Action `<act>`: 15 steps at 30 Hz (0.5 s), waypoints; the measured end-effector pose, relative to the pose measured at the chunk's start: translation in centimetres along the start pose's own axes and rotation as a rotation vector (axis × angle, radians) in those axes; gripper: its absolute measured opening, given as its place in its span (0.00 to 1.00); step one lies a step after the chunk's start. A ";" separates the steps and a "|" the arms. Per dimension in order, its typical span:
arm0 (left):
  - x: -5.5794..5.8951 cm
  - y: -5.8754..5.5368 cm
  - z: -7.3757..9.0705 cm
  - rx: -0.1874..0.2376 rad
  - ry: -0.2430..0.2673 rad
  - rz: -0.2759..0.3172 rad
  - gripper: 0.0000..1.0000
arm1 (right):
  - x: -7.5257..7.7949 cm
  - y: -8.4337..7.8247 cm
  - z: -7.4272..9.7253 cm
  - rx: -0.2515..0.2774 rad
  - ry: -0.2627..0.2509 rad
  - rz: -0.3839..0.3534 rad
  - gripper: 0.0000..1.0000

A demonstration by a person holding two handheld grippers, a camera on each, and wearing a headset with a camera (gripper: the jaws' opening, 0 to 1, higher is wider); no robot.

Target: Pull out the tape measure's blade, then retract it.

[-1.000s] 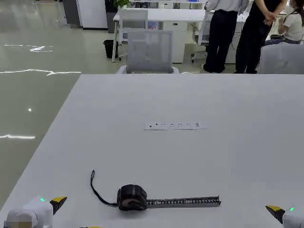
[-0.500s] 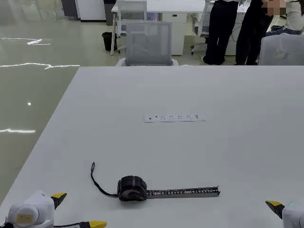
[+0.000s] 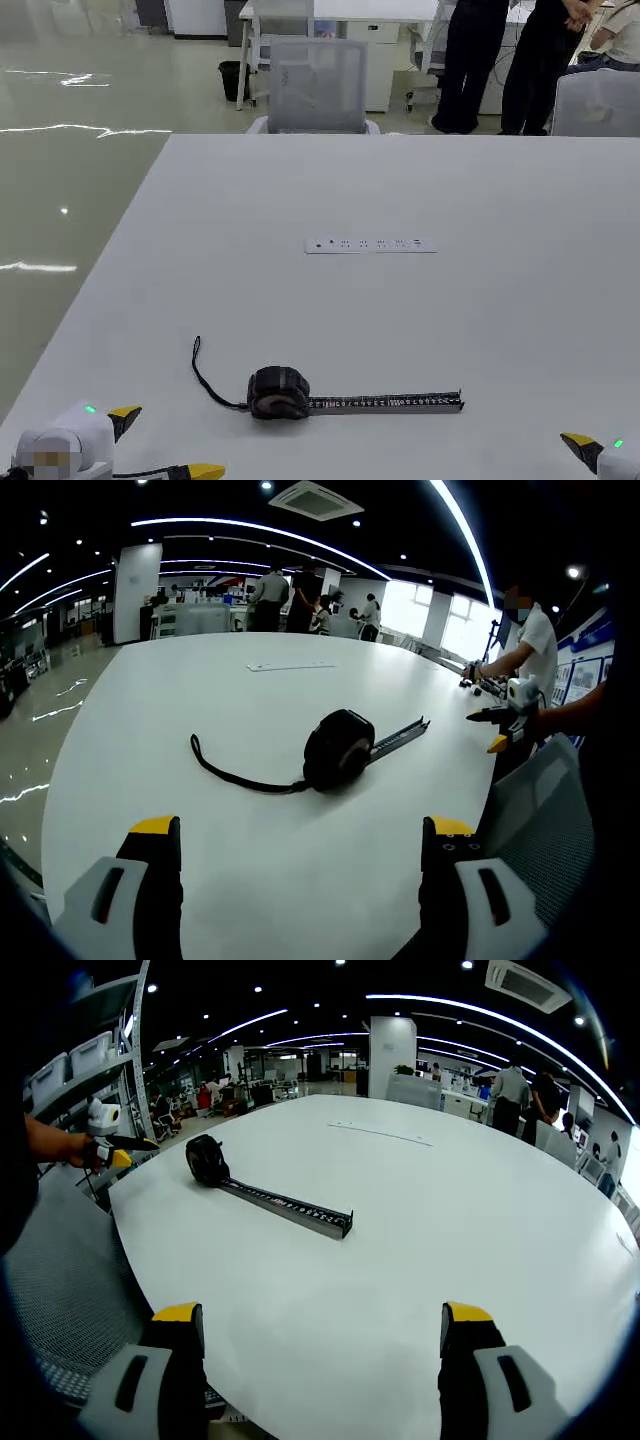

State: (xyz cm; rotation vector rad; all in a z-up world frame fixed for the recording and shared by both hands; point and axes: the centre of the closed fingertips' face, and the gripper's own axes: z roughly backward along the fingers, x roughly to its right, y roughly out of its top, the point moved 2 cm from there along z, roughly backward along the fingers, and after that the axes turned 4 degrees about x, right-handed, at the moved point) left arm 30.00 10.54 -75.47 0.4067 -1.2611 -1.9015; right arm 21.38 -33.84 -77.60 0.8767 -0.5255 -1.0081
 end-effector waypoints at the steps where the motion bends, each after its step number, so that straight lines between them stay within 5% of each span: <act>1: 0.0 0.0 0.0 0.003 0.001 -0.001 0.99 | -0.1 0.0 0.1 0.000 0.001 -0.002 1.00; 15: 0.0 -0.4 0.6 0.018 -0.001 -0.008 0.99 | 0.9 1.6 0.1 0.026 0.027 0.060 1.00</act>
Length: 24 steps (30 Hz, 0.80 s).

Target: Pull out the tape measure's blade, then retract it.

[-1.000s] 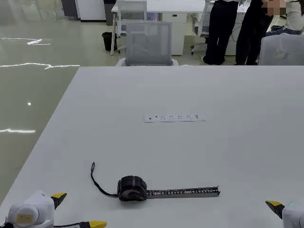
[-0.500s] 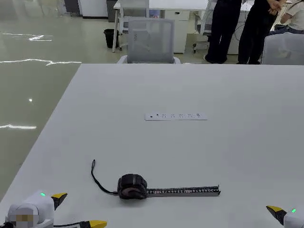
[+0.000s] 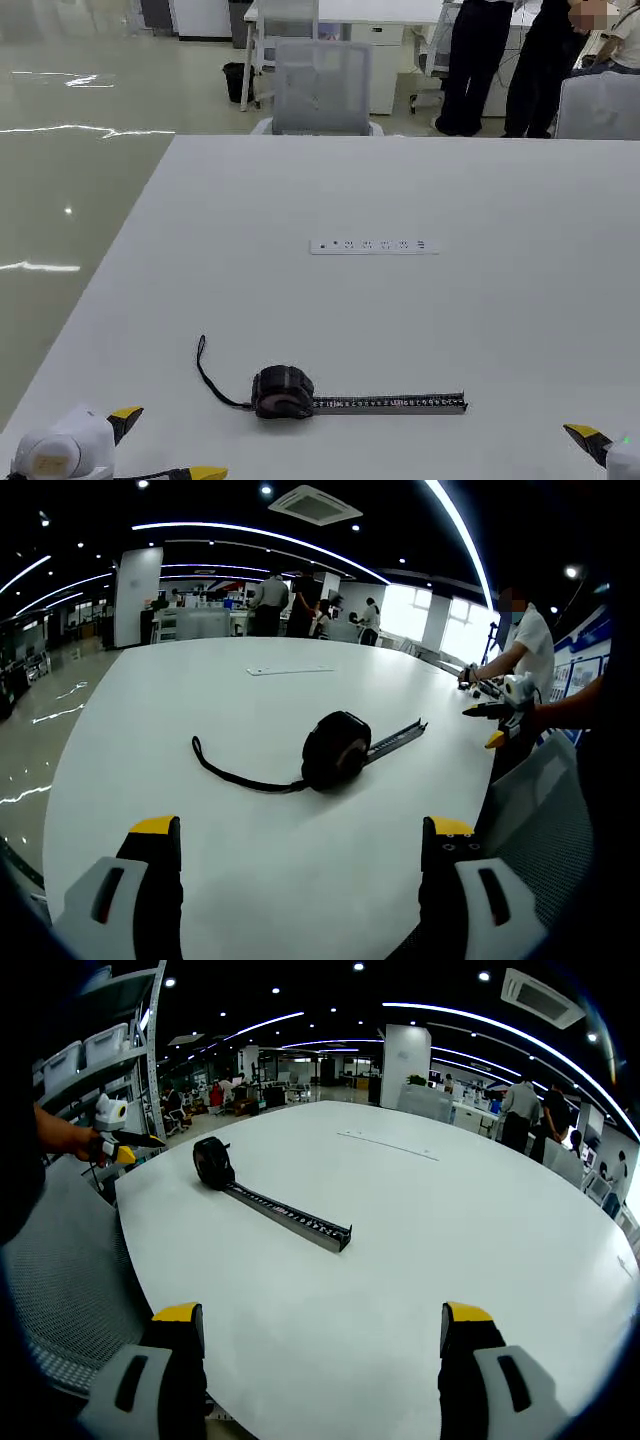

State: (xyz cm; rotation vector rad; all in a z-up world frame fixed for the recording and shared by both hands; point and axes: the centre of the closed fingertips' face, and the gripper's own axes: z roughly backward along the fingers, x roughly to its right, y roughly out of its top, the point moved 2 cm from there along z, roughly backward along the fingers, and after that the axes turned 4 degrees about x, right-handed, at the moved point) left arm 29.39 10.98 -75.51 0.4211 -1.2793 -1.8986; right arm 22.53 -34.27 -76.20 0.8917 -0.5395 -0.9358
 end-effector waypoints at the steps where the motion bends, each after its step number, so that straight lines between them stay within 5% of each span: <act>1: 0.1 0.0 0.0 -0.001 0.000 -0.002 0.99 | 0.1 0.0 0.0 0.001 -0.001 -0.001 1.00; 24: 0.9 0.7 -0.3 0.020 0.014 0.016 0.99 | 0.5 0.2 0.0 0.000 0.017 0.005 1.00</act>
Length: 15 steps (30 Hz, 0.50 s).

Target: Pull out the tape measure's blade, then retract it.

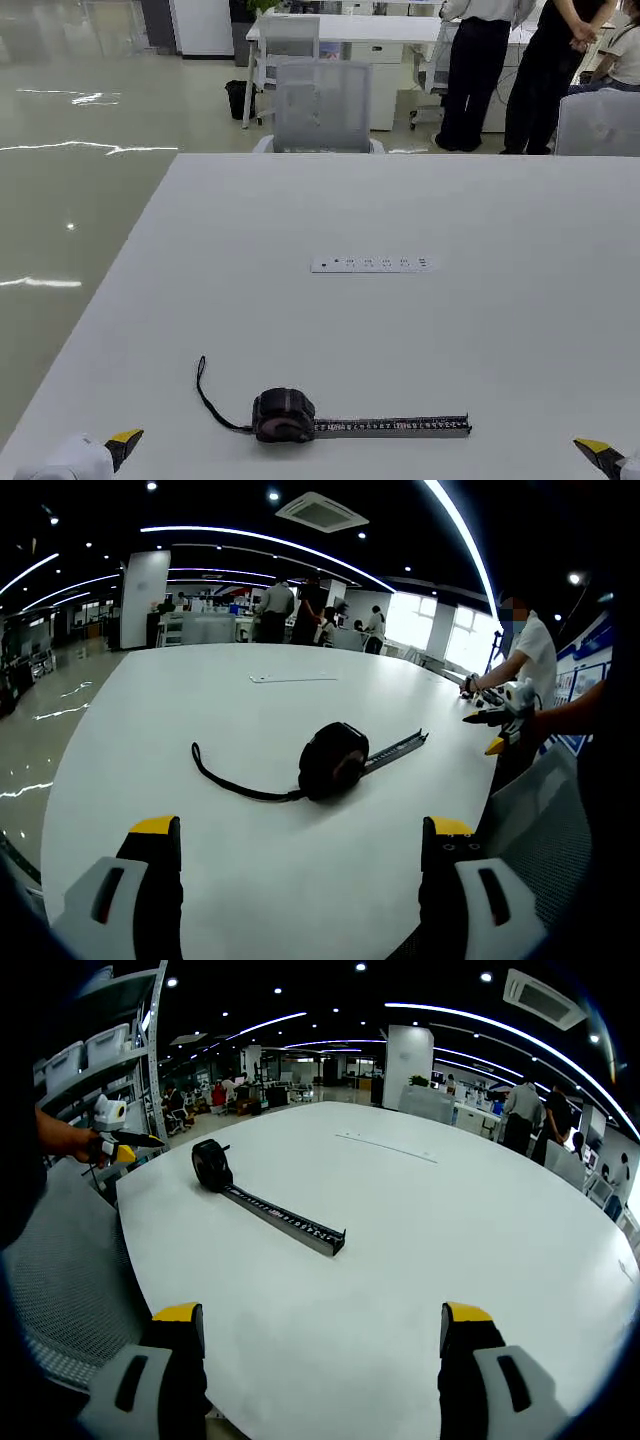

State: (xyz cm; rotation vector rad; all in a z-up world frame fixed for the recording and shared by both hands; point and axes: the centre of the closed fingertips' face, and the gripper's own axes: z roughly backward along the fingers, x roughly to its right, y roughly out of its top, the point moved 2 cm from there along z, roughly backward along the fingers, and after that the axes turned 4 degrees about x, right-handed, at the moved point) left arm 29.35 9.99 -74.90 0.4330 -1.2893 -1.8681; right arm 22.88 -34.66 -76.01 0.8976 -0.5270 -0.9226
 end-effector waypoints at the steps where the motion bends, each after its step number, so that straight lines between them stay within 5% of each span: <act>1: 0.3 0.0 -0.1 -0.010 -0.002 -0.006 0.99 | 0.0 0.0 -0.1 0.000 0.007 0.014 1.00; 15: 0.8 0.4 -1.1 -0.024 0.013 0.013 0.99 | 0.1 1.1 -1.6 -0.006 0.066 0.020 0.98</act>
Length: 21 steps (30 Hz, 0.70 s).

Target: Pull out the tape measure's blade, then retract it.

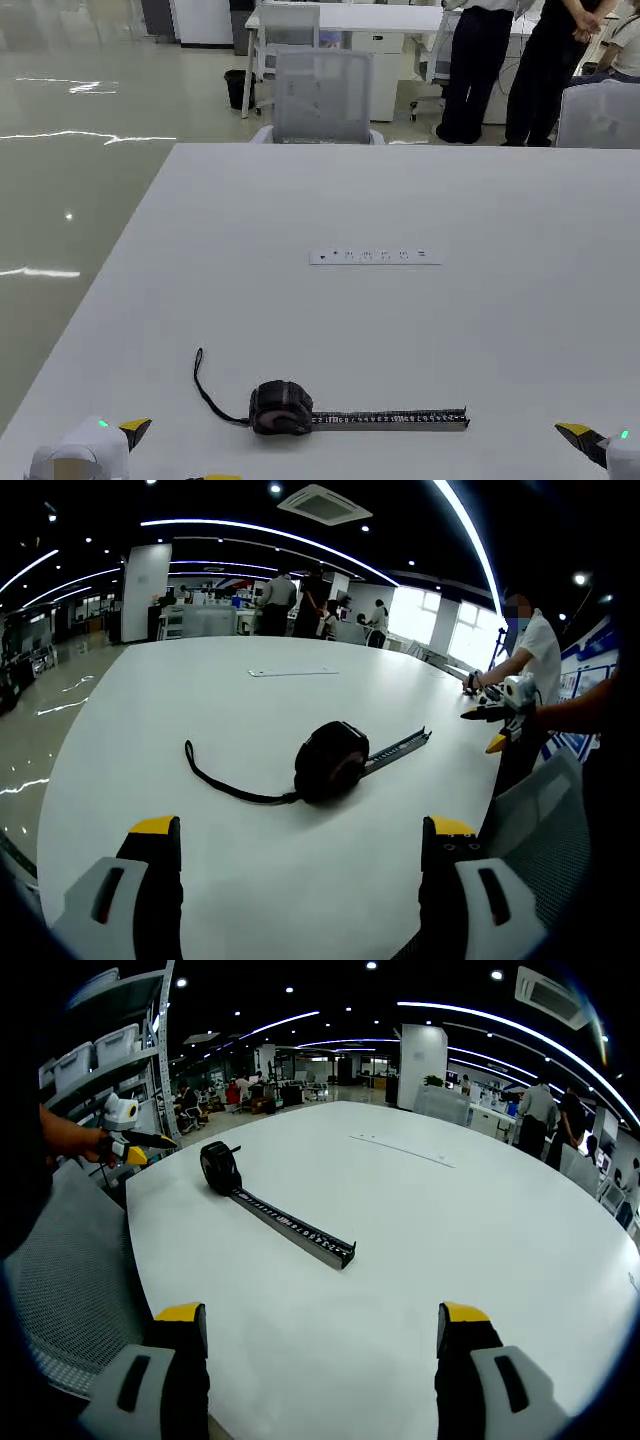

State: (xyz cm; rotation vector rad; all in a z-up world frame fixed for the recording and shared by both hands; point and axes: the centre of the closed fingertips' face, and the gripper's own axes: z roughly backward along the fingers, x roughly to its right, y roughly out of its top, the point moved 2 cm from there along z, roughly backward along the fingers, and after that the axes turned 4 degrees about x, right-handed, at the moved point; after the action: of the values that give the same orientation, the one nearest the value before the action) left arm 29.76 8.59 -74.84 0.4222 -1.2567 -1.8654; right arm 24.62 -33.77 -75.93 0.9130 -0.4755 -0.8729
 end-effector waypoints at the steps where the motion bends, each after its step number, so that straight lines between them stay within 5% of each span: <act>1: 0.1 -0.1 -0.1 0.000 -0.002 0.000 0.99 | 0.1 0.2 -0.2 0.000 0.006 0.009 0.97; 13: 0.5 0.5 -1.0 -0.005 0.011 -0.020 0.99 | 0.8 1.5 -2.0 -0.024 0.068 0.092 0.91; 21: 0.8 1.1 -1.7 0.007 0.020 -0.026 0.99 | 0.9 2.3 -3.3 -0.050 0.144 0.176 0.77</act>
State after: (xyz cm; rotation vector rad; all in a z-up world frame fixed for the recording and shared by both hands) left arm 30.84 6.77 -74.47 0.4621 -1.2504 -1.8738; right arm 28.45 -32.20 -75.80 0.8676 -0.4015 -0.6516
